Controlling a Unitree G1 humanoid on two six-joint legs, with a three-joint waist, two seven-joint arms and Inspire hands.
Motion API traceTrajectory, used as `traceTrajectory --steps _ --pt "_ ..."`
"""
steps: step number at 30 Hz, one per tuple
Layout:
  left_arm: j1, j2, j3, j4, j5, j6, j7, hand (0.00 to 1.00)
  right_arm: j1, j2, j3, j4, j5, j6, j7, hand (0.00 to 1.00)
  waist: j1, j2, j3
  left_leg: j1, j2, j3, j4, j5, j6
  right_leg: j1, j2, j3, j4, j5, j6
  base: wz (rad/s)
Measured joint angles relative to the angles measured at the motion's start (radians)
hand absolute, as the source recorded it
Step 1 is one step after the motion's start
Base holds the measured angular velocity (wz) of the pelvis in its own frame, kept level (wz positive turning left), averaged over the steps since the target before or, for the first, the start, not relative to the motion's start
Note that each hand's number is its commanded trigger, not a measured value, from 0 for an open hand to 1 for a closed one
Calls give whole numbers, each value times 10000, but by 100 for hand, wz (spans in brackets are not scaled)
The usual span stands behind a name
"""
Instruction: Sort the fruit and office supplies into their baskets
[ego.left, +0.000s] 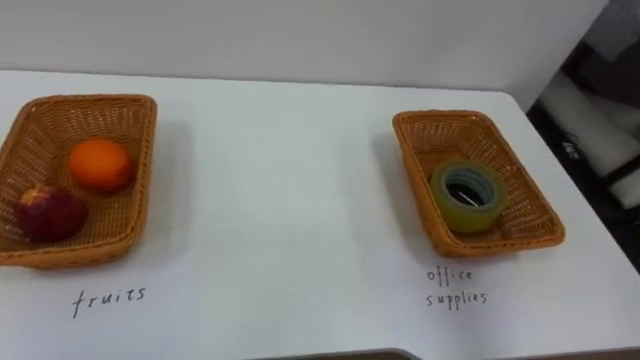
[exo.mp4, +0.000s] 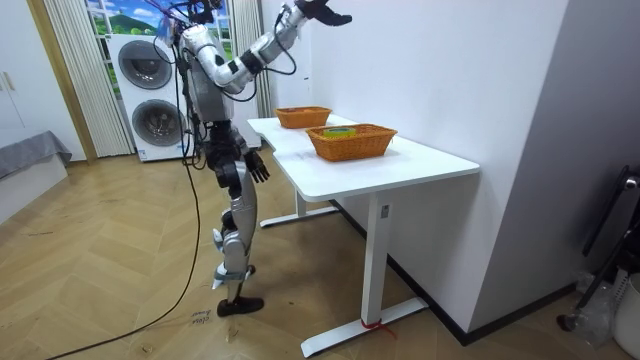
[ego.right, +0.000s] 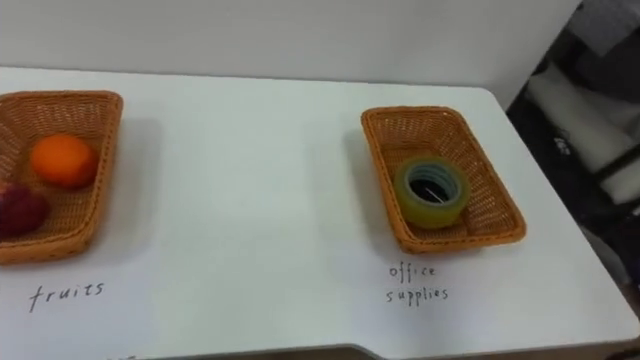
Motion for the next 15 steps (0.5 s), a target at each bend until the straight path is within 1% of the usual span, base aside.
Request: traceTrajectory --steps 1,3,4,5,7,9,11,12,13,14,15 --pt "10 1 6 7 -7 -13 4 0 113 0 -203 0 38 -36 -79 0 -42 20 -6 -14 10 15 1 -4 -7 -30 15 36 -3 8 -8 -15" --pt "194 -2 5 63 -6 -170 27 0 415 0 -754 0 302 -64 -671 0 -231 129 -21 -51 16 138 -9 -20 -31 -62 48 57 -3 8 -8 -10" --pt "233 1 3 76 -12 -189 39 0 479 0 -878 0 415 -79 -837 0 -277 150 -17 -27 19 201 -13 -29 -41 -65 63 66 -7 9 -9 -18" --pt "302 14 0 77 -19 -204 99 0 636 0 -1080 0 681 -134 -1204 0 -403 172 -11 2 74 251 -21 -38 -54 -62 82 59 -8 9 -10 -13" --pt "391 15 3 87 -7 -285 190 0 1011 0 -1328 0 1035 -275 -1750 0 -438 193 5 68 83 286 -56 -60 -90 -36 126 66 -9 10 -11 -9" --pt "480 15 8 76 -87 -343 247 0 1794 10 -1734 22 1531 -584 -2486 0 -451 188 6 88 115 354 -44 -79 -118 -36 173 69 -16 30 -44 -10" --pt "501 14 6 66 -116 -364 248 0 2304 15 -1961 129 2084 -745 -3000 0 -471 215 18 97 132 396 -39 -88 -131 -46 188 111 -22 33 -49 -6" --pt "515 14 6 64 -117 -383 251 0 2637 23 -2139 279 2479 -882 -3277 0 -481 246 25 88 193 403 -43 -90 -131 -54 188 134 -31 35 -52 -5" --pt "537 17 5 66 -119 -403 256 0 2785 38 -2187 416 2681 -998 -3434 0 -487 263 26 87 193 408 -44 -91 -131 -56 187 139 -30 35 -53 0" --pt "593 31 39 59 -127 -424 268 0 3181 157 -2348 647 3118 -1137 -3656 0 -505 265 18 80 197 411 -50 -93 -132 -53 184 123 -30 35 -54 0" --pt "630 31 89 56 -143 -460 326 0 3575 431 -2549 844 3453 -1191 -3856 0 -509 236 30 69 199 413 -48 -96 -136 -55 186 130 -36 33 -55 0"
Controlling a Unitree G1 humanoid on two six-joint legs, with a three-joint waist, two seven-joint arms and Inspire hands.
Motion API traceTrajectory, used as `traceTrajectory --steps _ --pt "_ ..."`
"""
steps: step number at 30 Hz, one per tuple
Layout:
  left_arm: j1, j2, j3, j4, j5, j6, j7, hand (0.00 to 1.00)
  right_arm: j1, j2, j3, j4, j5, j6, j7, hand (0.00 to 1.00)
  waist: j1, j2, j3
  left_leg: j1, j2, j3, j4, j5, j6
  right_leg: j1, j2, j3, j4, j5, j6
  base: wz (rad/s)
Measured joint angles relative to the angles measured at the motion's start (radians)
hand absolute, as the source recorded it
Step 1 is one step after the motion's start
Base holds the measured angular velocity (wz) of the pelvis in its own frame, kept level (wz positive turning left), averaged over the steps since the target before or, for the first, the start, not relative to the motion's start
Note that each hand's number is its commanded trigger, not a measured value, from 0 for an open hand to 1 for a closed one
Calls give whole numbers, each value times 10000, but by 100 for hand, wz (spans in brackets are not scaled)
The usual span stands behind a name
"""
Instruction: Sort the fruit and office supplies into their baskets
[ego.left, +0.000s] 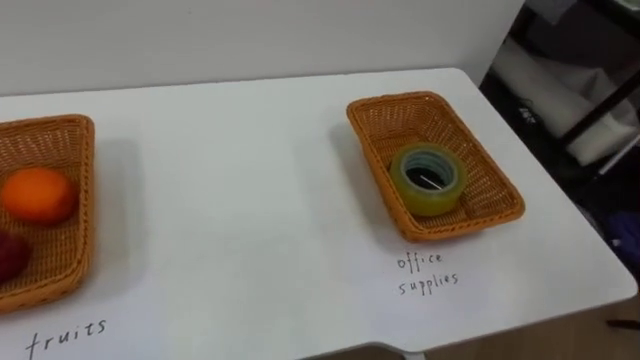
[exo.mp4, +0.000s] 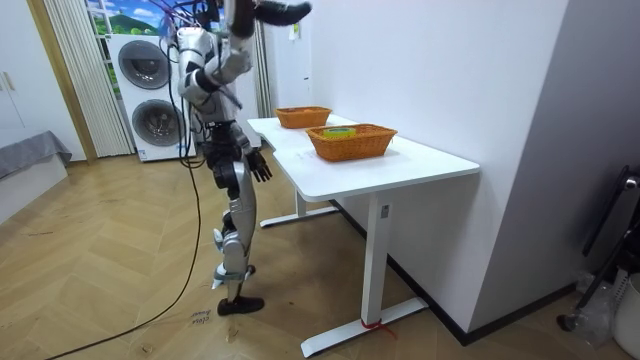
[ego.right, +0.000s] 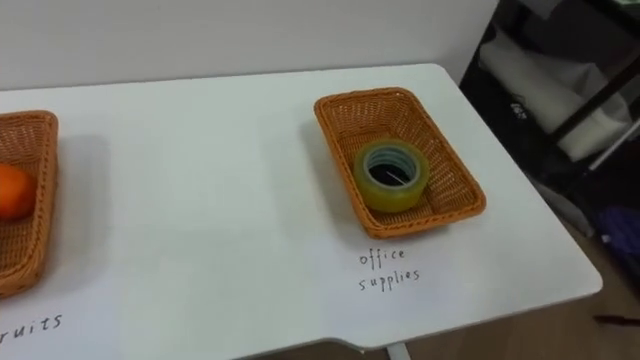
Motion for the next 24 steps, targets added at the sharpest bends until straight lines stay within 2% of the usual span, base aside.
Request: traceTrajectory --steps 1,2,3,5,7,9,12,18,22,24 --pt "22 0 15 0 1 -22 38 0 169 157 -76 114 144 -13 -121 0 3 -16 5 -1 -1 13 0 0 0 -4 1 10 -5 -4 -5 -7" --pt "99 -1 28 0 3 -33 93 0 479 501 -212 223 395 -11 -344 0 7 -32 4 -3 -16 71 11 -1 -2 -33 0 71 -11 -35 -52 -13" --pt "207 -10 27 -8 -1 -33 134 0 738 724 -283 311 853 -52 -598 0 12 42 -32 -12 -55 92 26 -1 -1 -98 -1 122 -23 -47 -53 -14" --pt "279 -1 36 -12 -213 -45 316 0 1123 799 -358 635 1892 -76 -1019 0 -89 128 -81 -12 -77 91 26 -1 3 -119 -3 142 -30 -51 -49 -3" --pt "328 2 163 -122 -410 -97 511 0 1427 1083 -368 1072 2694 -386 -1411 0 -177 149 -93 -3 -83 92 39 0 0 -91 13 154 -120 -48 -52 0" --pt "324 -22 165 -236 -651 -237 747 0 1681 1598 -447 1856 3870 -809 -1849 0 -252 191 -110 -15 -85 52 32 1 -3 -83 21 161 -142 -43 -59 0" --pt "391 -32 169 -288 -1021 -373 807 0 2124 2137 -452 3023 5394 -939 -2086 0 -341 264 -113 2 -95 25 -40 0 -2 43 18 164 -141 -44 -56 5" --pt "479 -89 76 -493 -1365 -398 971 0 2752 3208 -346 5387 7493 -964 -2071 0 -535 406 -99 -92 -142 -244 -40 2 -1 41 -5 82 -132 -103 -41 9" --pt "506 -234 -51 -481 -1377 -380 961 0 2748 3590 98 7354 8470 -1019 -1781 0 -443 470 -81 -77 -143 -240 -44 1 0 47 -15 77 -122 -105 -40 1" --pt "575 -383 -41 -462 -1369 -293 820 0 2641 3837 506 8901 8922 -904 -1063 0 -418 493 -62 -34 -171 -366 -43 0 1 157 -51 -46 -147 -157 -30 15"
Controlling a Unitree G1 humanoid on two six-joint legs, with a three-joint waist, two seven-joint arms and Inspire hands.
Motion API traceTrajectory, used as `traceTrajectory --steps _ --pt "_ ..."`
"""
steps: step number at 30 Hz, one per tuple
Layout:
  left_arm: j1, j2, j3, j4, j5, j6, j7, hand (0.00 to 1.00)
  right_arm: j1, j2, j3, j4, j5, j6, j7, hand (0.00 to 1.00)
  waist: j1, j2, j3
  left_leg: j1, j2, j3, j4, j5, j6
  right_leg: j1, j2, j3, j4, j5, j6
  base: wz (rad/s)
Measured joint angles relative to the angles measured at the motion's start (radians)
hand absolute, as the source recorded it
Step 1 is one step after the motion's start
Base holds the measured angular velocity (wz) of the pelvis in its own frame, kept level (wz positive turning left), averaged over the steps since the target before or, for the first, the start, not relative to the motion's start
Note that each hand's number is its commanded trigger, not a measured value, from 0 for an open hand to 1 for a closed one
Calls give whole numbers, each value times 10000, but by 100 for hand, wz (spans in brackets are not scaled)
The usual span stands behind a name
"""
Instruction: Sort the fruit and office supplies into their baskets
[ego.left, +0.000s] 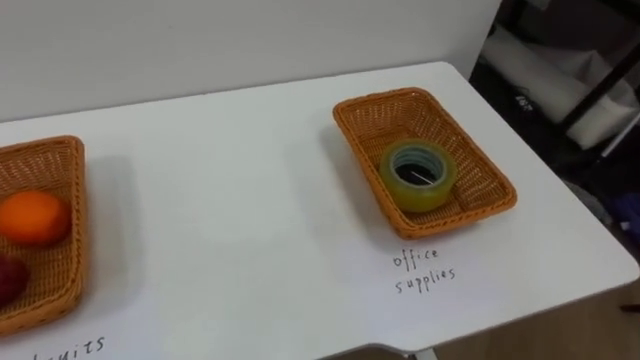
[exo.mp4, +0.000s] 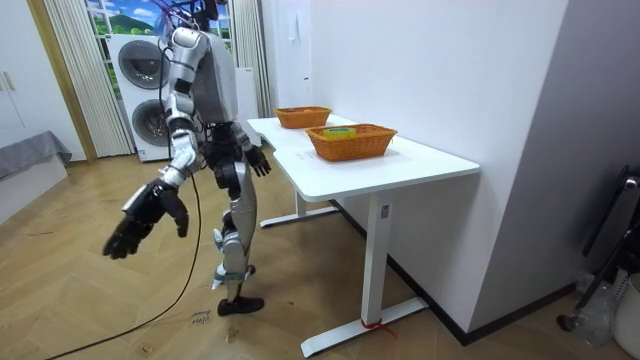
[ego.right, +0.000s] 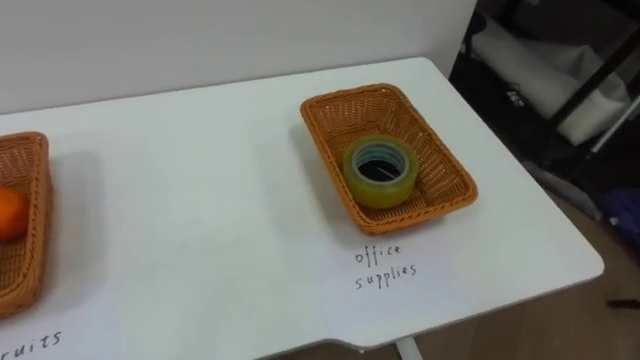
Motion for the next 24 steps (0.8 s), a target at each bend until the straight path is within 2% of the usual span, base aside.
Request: traceTrajectory --steps 1,4,6,7,9,10,14,15,16,17,19,21,24 --pt "-1 -38 -17 46 41 6 -63 0 -9 54 121 377 23 56 229 0 -14 1 -1 22 -30 -85 2 -1 3 37 -32 -75 2 -30 3 28" --pt "23 -130 -73 373 444 157 -563 0 -86 214 879 2157 -577 649 1659 0 120 45 3 137 -100 -235 -6 -17 27 113 -109 -202 35 -181 52 16" --pt "9 -137 -42 498 753 248 -817 0 -130 214 1959 2949 -2252 1171 2806 0 549 87 6 208 -69 -159 -27 -54 39 134 -113 -201 40 -198 66 -9" --pt "6 -137 -53 511 773 271 -820 0 -124 209 2303 3005 -2788 1261 3057 0 674 100 10 206 -67 -133 -31 -62 42 109 -110 -177 49 -196 67 -14" --pt "-11 -123 -83 579 1042 437 -812 0 -371 71 3424 3461 -5091 1508 4114 0 1062 127 8 210 -77 -86 21 -75 64 85 -104 -65 47 -162 92 -5" --pt "-47 -110 -125 681 1083 491 -795 0 -561 15 3763 3521 -5850 1632 4445 0 1112 166 6 228 -111 -154 29 -81 74 217 -109 -121 6 -122 105 8" --pt "-129 -83 -577 849 1177 590 -561 0 -1003 9 4484 3494 -7178 1864 4899 0 1361 306 43 404 -109 -429 17 -125 92 475 -134 -293 3 -120 108 19" --pt "-136 -136 -605 860 1369 599 -544 0 -1258 16 4707 3479 -7530 1968 5001 0 1546 373 75 394 -109 -425 7 -146 87 477 -137 -352 -13 -122 110 4" --pt "-216 -175 -635 970 1589 601 -527 0 -1475 37 4871 3446 -7823 1962 5096 0 1614 433 118 386 -123 -425 13 -145 85 477 -137 -359 -31 -122 109 0" --pt "-251 -179 -699 1045 1607 601 -503 0 -1559 37 4964 3425 -7905 1957 5150 0 1635 453 128 382 -135 -438 18 -144 84 483 -137 -372 -37 -122 109 4" --pt "-226 -210 -804 1169 1602 614 -440 0 -1779 92 5117 3305 -8106 1929 5331 0 1641 482 131 380 -160 -483 23 -140 76 563 -129 -414 -169 -131 99 7" --pt "-232 -224 -806 1168 1599 626 -333 0 -1850 100 5655 3189 -8129 1924 5504 0 1877 479 128 394 -144 -489 19 -140 60 582 -111 -422 -194 -141 83 2" --pt "-190 -280 -759 1212 1600 654 -320 0 -2028 117 5878 3184 -8191 1932 5739 0 2046 473 124 362 -162 -571 40 -138 58 602 -125 -516 -244 -144 86 7"
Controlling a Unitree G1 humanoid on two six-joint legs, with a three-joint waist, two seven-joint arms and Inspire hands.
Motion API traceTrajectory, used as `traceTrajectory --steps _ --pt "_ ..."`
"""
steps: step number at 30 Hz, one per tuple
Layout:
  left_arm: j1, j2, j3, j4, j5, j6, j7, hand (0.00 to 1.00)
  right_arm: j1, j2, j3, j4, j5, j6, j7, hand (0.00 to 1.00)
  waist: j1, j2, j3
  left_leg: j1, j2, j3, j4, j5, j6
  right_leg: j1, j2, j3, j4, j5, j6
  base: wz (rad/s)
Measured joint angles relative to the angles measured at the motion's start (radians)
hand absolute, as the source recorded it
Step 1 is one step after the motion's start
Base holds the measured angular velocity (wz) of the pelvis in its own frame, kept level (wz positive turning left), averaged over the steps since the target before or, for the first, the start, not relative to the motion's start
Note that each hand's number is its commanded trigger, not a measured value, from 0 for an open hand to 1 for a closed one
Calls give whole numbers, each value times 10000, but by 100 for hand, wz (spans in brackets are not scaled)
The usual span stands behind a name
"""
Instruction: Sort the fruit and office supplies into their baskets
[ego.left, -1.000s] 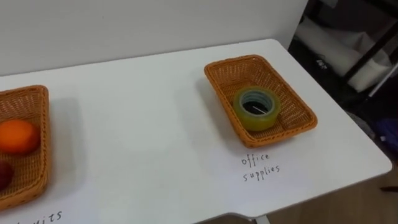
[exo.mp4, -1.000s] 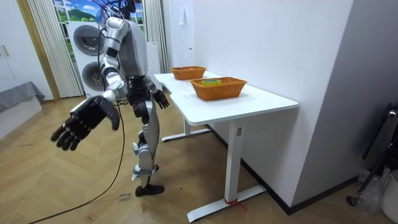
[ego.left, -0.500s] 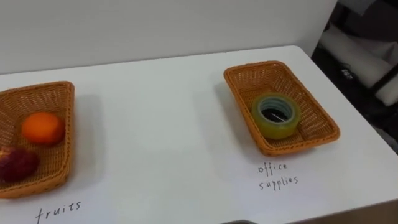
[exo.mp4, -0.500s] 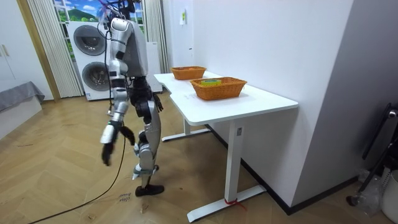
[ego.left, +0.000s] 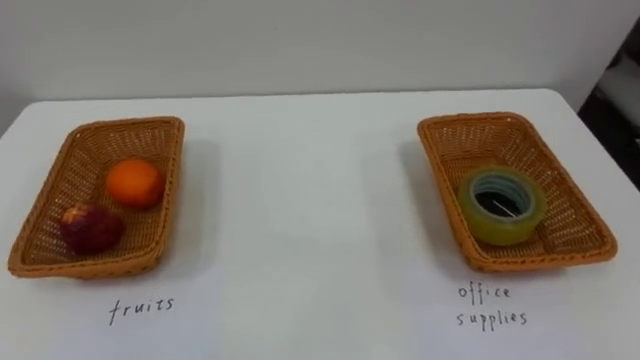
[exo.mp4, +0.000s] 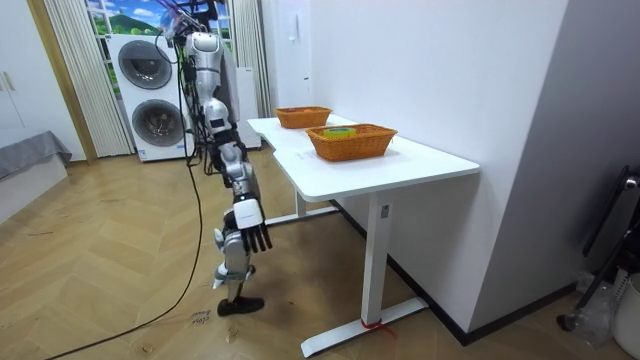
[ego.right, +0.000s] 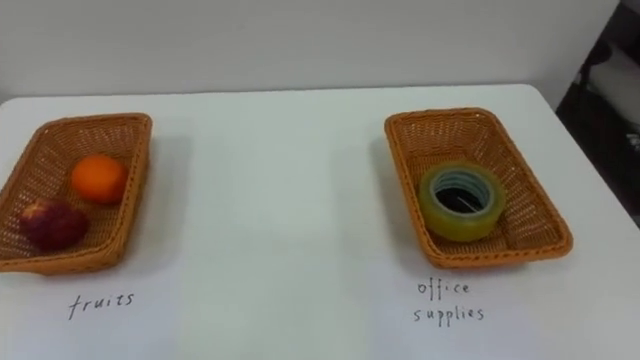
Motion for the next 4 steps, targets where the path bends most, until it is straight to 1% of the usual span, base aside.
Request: traceTrajectory --steps 3,4 --pt "-25 -4 11 150 5 6 15 0 8 32 150 21 -210 1 38 0 120 -16 -4 -19 -34 -138 -14 0 2 81 -21 -133 -100 -12 21 14" --pt "-16 -6 10 160 4 7 21 0 0 36 212 20 -243 -6 40 0 123 -19 -4 -21 -38 -166 -20 0 2 99 -20 -142 -106 -14 24 4"
